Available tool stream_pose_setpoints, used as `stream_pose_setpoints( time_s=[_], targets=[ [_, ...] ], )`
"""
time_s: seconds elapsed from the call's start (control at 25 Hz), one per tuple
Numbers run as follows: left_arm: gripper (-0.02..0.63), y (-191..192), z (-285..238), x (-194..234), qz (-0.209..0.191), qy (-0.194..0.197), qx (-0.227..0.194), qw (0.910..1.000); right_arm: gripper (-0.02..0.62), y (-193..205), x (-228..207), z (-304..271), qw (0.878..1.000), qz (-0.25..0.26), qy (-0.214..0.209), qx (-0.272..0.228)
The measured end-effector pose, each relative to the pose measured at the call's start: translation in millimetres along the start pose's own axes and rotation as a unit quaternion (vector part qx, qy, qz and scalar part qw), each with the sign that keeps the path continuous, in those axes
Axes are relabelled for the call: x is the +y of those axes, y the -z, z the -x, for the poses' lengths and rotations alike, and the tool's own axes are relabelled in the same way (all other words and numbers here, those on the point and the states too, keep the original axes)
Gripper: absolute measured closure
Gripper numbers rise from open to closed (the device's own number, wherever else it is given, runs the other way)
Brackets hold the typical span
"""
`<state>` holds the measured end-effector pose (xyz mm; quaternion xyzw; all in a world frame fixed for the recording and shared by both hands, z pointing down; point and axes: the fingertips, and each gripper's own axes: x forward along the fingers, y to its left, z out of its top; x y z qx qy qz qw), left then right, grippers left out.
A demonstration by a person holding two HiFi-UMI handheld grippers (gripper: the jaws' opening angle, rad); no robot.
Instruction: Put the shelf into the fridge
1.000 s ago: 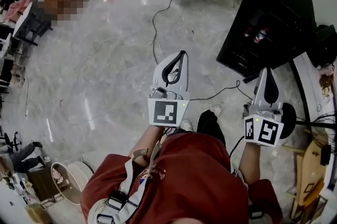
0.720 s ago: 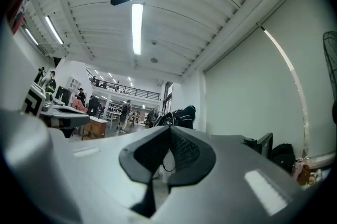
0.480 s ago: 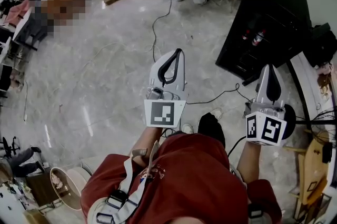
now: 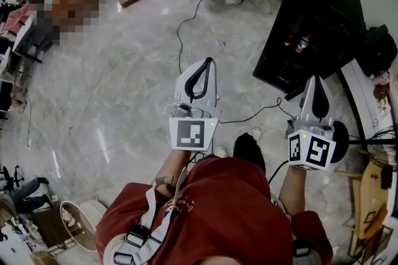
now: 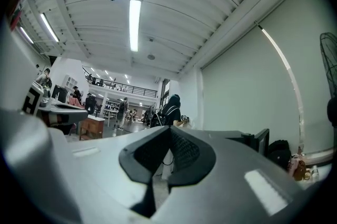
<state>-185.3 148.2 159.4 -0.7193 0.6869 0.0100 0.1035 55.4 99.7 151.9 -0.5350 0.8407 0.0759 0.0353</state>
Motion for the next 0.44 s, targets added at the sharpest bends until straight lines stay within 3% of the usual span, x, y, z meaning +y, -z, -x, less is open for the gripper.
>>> stream_pose_setpoints(
  time_s=[0.44],
  targets=[
    [0.6,5.7,-4.8,-6.4,0.009,0.007,0.003,0.9999,0.601,9.0,-6.9,1.2,1.0,0.0,0.01,0.014]
  ],
)
